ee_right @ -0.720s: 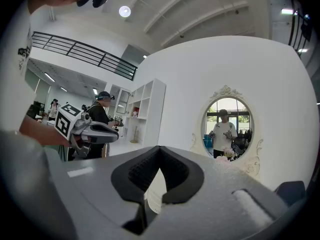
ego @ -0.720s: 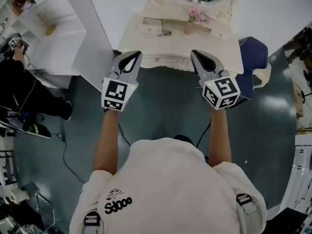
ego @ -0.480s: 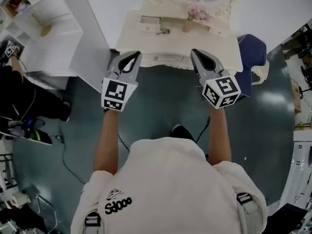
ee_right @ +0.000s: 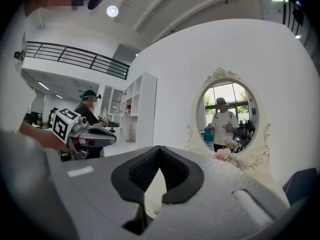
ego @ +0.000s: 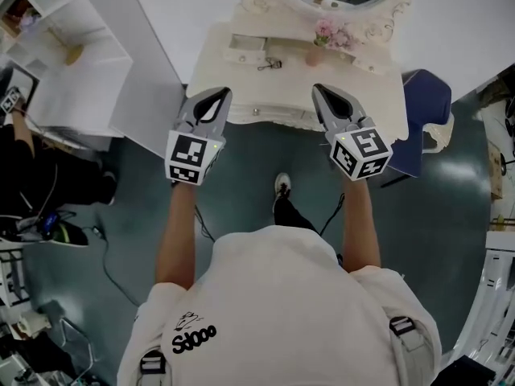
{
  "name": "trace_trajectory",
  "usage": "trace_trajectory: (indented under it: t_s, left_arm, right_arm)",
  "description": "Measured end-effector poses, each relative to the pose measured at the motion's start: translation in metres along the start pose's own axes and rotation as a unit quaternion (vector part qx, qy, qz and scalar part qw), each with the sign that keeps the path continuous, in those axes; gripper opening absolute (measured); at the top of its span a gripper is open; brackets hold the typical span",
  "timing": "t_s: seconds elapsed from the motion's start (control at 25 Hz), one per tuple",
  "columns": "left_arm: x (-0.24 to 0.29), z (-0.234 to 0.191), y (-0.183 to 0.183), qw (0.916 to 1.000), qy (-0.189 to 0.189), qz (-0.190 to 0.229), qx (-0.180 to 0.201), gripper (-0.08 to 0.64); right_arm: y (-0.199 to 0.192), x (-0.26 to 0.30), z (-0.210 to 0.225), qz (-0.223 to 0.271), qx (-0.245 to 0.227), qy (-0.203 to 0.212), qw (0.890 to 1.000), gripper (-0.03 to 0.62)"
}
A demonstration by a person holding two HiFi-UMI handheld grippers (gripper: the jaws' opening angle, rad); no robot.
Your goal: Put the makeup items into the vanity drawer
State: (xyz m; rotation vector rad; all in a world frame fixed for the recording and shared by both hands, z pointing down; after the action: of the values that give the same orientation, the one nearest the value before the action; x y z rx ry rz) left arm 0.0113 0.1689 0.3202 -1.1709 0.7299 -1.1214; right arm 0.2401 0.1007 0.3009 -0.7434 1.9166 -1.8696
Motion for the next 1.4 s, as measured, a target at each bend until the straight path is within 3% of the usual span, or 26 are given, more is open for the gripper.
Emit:
trace_trajectory:
  t_s: [0.48,0.96,1.16,1.4]
  left_arm:
    - [0.139,-0.047,-0.010,0.9975,0.023,-0.057,-0.034,0.018]
    - [0.214,-0.080,-0.030,0.9949,0.033,-0.081,-0.050,0.018]
    - [0.233,-0.092,-0.043,0.9945,0.012,-0.084,-0.062,0.018]
    - [0.256,-0.112,-0.076,0.9925,-0.039,-0.101,-0.057,0.018]
  right_arm:
    - [-0.016,0.118,0.108,-0.038,-0.012,0.057,0.998,0.002]
    - [-0.044,0.180,0.145,-0.087,-0.005,0.093,0.992,0.002]
    - [-0.057,0.203,0.144,-0.115,-0.001,0.095,0.989,0.005]
    - [-0.085,0.234,0.140,-0.155,0.001,0.072,0.985,0.035]
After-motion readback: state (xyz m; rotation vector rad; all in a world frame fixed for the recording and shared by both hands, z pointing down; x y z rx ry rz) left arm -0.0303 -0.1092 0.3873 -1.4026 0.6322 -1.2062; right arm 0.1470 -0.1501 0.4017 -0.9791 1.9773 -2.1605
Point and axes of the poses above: the fingertips, and each gripper's own axes: x forward along the fingers, z to its right, y out of its top, the point moved 6 cm from there along -x, backward along the fingers, and after that the axes turned 2 degrees about -z, right-handed, at the moved point
